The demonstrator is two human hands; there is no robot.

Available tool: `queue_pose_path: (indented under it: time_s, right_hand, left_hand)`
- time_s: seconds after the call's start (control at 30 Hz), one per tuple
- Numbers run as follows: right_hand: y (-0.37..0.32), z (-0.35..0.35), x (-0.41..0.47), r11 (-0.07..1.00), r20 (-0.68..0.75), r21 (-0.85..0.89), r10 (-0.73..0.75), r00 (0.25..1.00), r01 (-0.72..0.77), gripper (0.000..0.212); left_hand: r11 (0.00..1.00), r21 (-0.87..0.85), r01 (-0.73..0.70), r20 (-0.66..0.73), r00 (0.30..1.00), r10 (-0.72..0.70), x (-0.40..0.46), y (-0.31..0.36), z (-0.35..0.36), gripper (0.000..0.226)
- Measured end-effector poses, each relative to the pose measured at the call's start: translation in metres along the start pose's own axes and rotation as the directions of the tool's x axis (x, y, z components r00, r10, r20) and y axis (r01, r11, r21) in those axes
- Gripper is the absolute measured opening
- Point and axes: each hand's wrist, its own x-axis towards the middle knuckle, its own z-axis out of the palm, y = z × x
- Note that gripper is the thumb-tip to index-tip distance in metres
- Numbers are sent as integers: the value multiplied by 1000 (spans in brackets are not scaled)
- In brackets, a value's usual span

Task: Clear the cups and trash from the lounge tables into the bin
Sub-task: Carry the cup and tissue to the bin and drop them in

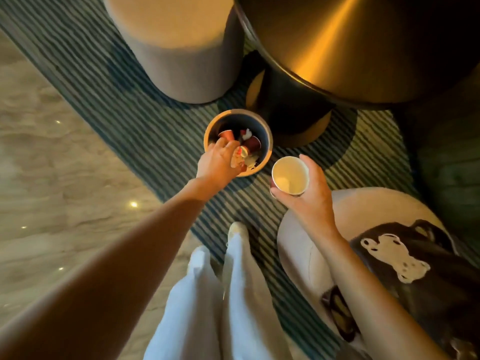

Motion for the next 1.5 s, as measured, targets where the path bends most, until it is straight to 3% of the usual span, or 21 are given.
queue_pose_path:
  time_s: [0.2, 0.33, 0.5, 0.8, 0.87, 1.03, 1.27, 1.5]
  right_hand:
    - [60, 33, 35, 993, 30, -72, 95, 995, -93, 89]
    - [78, 53, 42, 992, 42, -59, 111, 993, -109, 89]
    - [71, 77, 62, 995, 47, -21, 102, 994, -101, 86]
    - [47, 133, 126, 991, 86, -11, 131, 988, -130, 99]
    - [40, 135, 124, 990, 85, -62, 130, 988, -125, 87]
    - [21, 111, 84, 975, -38, -220, 25, 999, -32, 47]
    - [-5, 61, -37, 920, -98, -383, 44, 994, -79, 42]
    - [-40, 23, -197, 914, -252, -295, 206, 946, -278, 40]
  left_hand:
    - [994, 105, 27, 97, 995, -37, 79, -23, 59, 60]
    - [992, 127, 20, 68, 997, -29, 92, -35, 70, 62]
    - [982, 186, -41, -92, 994, 59, 71, -52, 53, 43]
    - [955, 294, -38, -51, 997, 55, 48, -76, 41, 47]
    - [950, 307, -57, -43, 996, 74, 45, -76, 34, 45]
    - [963, 261, -72, -70, 993, 93, 23, -53, 7, 39]
    - [944, 274, -181, 33, 983, 179, -58, -21, -31, 46]
    - [889, 305, -340, 228, 933, 278, -187, 6, -66, 48]
